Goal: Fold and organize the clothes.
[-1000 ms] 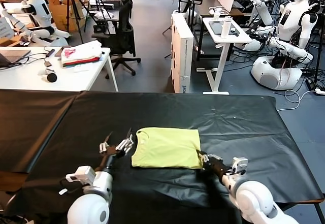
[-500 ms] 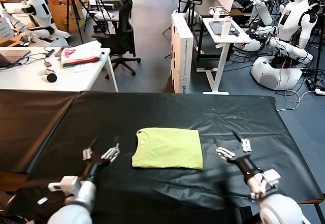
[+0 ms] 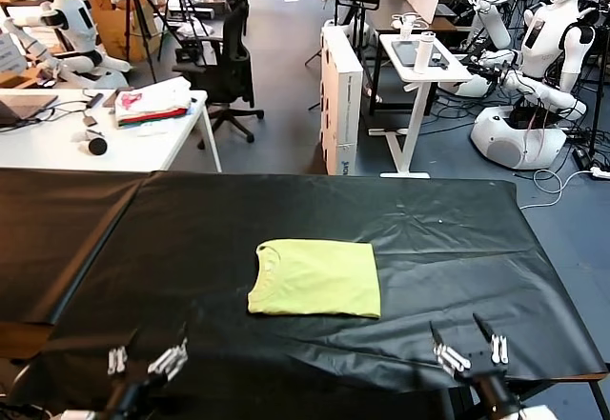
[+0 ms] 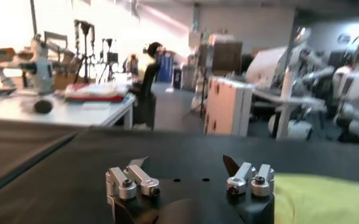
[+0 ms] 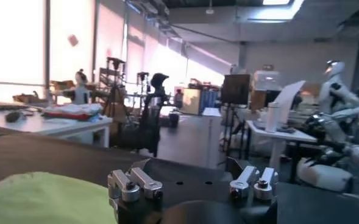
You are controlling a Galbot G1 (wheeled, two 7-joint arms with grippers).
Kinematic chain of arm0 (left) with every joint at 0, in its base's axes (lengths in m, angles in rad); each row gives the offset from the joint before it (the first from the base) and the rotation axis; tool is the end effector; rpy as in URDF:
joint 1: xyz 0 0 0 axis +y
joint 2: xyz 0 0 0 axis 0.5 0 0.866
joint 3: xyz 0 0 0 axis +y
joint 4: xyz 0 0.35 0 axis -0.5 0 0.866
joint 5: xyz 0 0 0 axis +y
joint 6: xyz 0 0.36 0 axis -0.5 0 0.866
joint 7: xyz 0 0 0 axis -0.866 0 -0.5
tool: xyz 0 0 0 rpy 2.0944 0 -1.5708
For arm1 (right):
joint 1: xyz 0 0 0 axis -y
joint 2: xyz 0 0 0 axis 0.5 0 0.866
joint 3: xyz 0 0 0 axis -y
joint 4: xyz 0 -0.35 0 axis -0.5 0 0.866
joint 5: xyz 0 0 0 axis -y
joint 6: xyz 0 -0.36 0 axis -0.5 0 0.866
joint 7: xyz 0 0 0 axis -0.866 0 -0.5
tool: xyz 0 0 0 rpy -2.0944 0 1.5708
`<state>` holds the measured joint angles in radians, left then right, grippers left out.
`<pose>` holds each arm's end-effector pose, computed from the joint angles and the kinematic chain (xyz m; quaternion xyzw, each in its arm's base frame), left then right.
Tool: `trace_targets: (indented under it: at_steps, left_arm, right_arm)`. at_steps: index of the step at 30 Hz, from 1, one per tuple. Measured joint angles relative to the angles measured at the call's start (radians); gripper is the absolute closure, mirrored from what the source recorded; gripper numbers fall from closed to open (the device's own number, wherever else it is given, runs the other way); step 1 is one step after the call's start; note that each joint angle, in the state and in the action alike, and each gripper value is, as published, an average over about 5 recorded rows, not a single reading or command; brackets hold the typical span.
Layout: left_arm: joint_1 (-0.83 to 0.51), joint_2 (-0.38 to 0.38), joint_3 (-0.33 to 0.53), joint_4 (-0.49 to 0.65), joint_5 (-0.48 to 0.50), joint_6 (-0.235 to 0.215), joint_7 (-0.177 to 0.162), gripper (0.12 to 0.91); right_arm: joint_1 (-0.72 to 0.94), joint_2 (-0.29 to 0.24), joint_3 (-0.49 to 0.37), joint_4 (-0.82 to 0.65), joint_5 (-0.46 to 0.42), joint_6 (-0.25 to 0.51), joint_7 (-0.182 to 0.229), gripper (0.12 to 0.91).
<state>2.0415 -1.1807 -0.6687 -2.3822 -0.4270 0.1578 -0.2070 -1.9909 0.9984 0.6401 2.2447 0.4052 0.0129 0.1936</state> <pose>0.0762 0.0670 -0.2430 0.0100 -0.9843 0.0098 0.1762 0.0930 -0.0954 -0.2777 0.0442 -0.9888 0.0510 0.1329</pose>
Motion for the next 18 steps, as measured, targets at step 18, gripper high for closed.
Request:
trace_targets:
  at_steps: [18]
  left_arm:
    - [0.098, -0.02, -0.012, -0.035, -0.018, 0.021, -0.021, 0.123]
  right_arm:
    - [-0.104, -0.013, -0.01, 0.089, 0.002, -0.094, 0.028, 0.118]
